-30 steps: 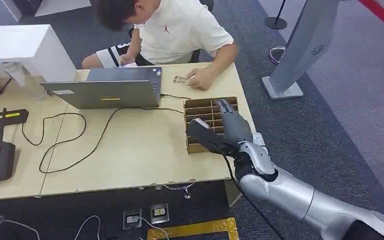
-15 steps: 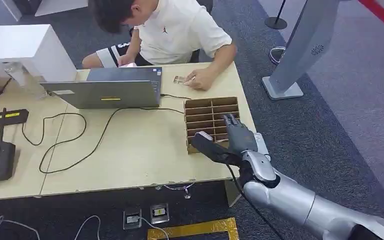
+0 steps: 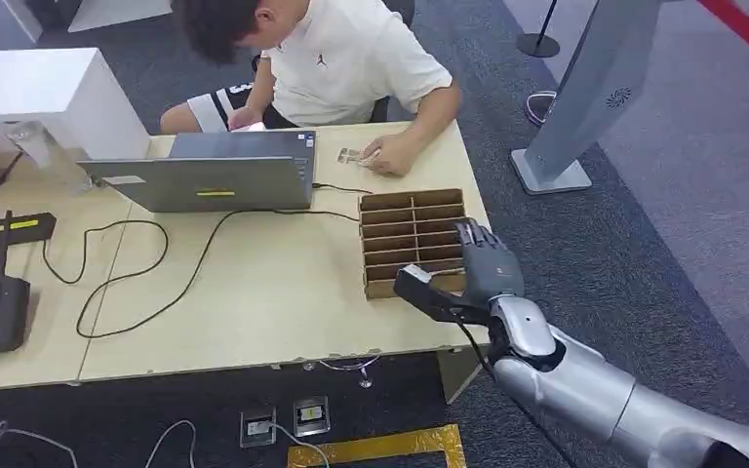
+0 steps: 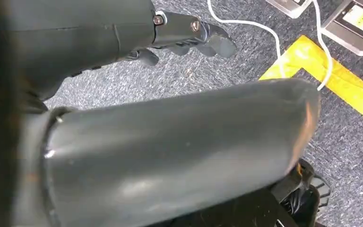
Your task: Pass the card to the sensor for recognition and then transmit it.
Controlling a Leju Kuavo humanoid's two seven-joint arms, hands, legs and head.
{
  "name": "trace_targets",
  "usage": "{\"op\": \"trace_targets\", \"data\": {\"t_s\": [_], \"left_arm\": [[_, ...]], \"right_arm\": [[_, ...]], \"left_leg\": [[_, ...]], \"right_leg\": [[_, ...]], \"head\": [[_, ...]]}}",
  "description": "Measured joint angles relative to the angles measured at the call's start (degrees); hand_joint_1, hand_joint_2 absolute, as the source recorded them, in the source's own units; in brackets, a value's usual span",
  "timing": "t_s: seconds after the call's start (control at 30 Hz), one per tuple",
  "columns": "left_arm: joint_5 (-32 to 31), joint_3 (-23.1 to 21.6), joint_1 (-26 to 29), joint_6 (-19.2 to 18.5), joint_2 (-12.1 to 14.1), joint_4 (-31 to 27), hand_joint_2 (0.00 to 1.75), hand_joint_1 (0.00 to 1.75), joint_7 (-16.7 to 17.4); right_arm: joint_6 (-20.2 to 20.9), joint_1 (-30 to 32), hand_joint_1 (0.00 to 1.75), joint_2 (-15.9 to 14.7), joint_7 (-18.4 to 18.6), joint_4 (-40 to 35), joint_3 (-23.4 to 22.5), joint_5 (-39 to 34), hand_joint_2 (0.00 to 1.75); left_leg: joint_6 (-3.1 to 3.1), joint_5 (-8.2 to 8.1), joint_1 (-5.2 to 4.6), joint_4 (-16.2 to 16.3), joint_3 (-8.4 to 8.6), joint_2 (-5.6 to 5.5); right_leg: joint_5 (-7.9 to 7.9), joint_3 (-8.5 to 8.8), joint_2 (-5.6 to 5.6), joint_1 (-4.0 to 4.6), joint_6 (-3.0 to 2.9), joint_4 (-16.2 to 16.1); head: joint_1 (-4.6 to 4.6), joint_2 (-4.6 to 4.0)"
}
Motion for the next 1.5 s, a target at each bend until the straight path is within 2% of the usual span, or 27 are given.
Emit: {"op": "trace_targets", "data": {"t_s": [1.33, 1.43, 1.5], "left_arm": [[0.0, 0.0, 0.0, 0.0, -0.1, 0.0, 0.0, 0.0, -0.1], [0.0, 0.0, 0.0, 0.0, -0.1, 0.0, 0.0, 0.0, -0.1], [0.0, 0.0, 0.0, 0.0, -0.2, 0.0, 0.0, 0.0, -0.1]], "right_arm": [[0.8, 0.6, 0.0, -0.5, -0.1, -0.1, 0.0, 1.2, 1.75], [3.5, 0.4, 0.0, 0.0, -0.8, 0.3, 0.1, -0.7, 1.75], [3.7, 0.3, 0.0, 1.0, -1.9, 2.1, 0.1, -1.6, 1.75]], "left_leg": [[0.0, 0.0, 0.0, 0.0, 0.0, -0.01], [0.0, 0.0, 0.01, 0.0, -0.03, -0.01], [0.0, 0.0, 0.01, 0.0, -0.02, -0.01]], "right_leg": [[0.0, 0.0, -0.01, 0.0, 0.0, 0.0], [0.0, 0.03, -0.02, 0.01, 0.0, 0.0], [0.0, 0.03, -0.02, 0.01, 0.0, 0.0]], "head": [[0.0, 0.0], [0.0, 0.0], [-0.02, 0.0]]}}
